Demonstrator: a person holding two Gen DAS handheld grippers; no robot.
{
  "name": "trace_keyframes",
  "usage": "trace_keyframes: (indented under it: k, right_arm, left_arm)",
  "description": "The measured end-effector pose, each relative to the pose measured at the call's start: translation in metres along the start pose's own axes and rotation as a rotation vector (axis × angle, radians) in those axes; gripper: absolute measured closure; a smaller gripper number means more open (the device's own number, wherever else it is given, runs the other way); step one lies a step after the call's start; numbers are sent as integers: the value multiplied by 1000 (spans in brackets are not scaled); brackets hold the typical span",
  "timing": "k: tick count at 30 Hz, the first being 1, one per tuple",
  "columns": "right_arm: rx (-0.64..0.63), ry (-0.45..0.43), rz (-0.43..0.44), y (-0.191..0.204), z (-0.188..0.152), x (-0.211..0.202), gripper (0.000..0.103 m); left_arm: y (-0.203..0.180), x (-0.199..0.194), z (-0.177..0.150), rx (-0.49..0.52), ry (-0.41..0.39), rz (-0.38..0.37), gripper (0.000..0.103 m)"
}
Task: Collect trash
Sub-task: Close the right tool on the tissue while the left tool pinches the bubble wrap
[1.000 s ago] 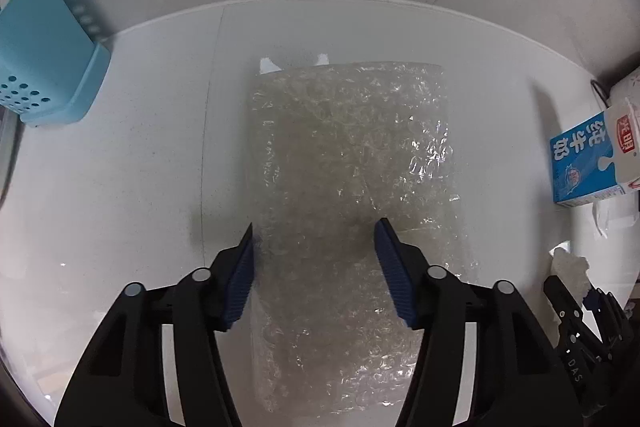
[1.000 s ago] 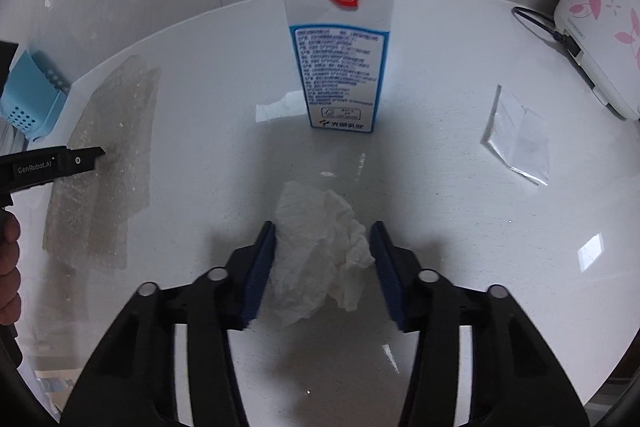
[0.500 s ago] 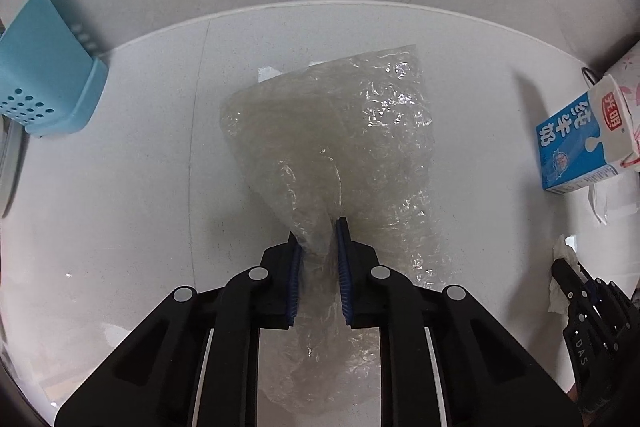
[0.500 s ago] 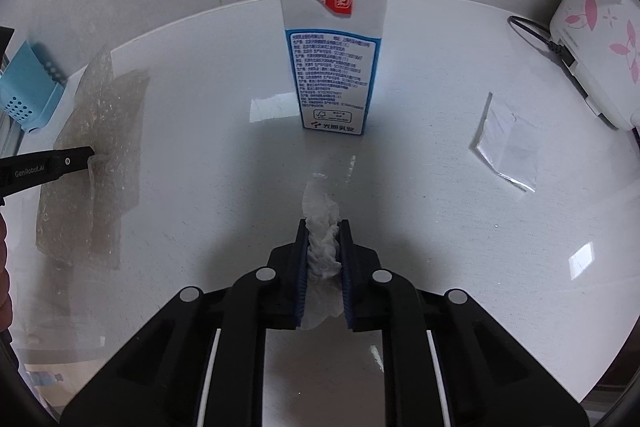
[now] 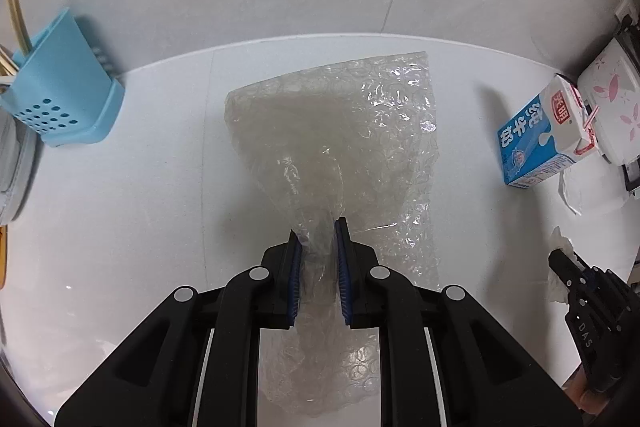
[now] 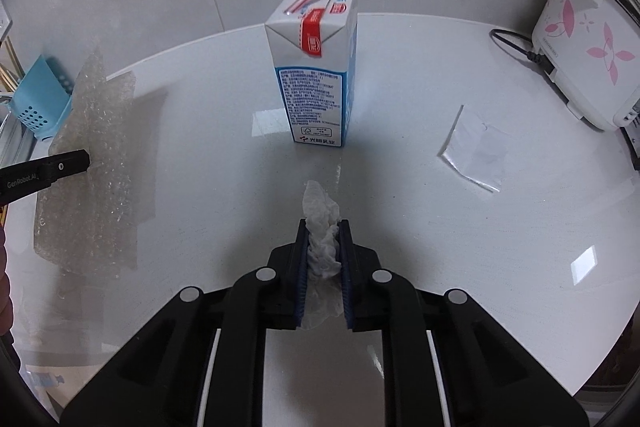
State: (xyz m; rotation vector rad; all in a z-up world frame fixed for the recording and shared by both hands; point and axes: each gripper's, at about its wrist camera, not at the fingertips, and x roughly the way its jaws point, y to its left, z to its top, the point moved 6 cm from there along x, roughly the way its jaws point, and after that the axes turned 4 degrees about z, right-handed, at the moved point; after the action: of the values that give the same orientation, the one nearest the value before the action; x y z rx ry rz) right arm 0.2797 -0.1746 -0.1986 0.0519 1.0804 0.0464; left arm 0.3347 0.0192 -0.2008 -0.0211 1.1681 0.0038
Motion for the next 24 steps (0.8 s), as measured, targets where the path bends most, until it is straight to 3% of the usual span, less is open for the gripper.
trace_keyframes:
  k: [6,24]
  right_arm:
    - [-12,-22,6,0,-4,-18,90]
    - [-38,-71,37,-13,-21,-60,90]
  left_arm:
    - [7,-26,1,-2,-20,-8,89]
    - [-1,-71,-41,-38,-77,-8,89]
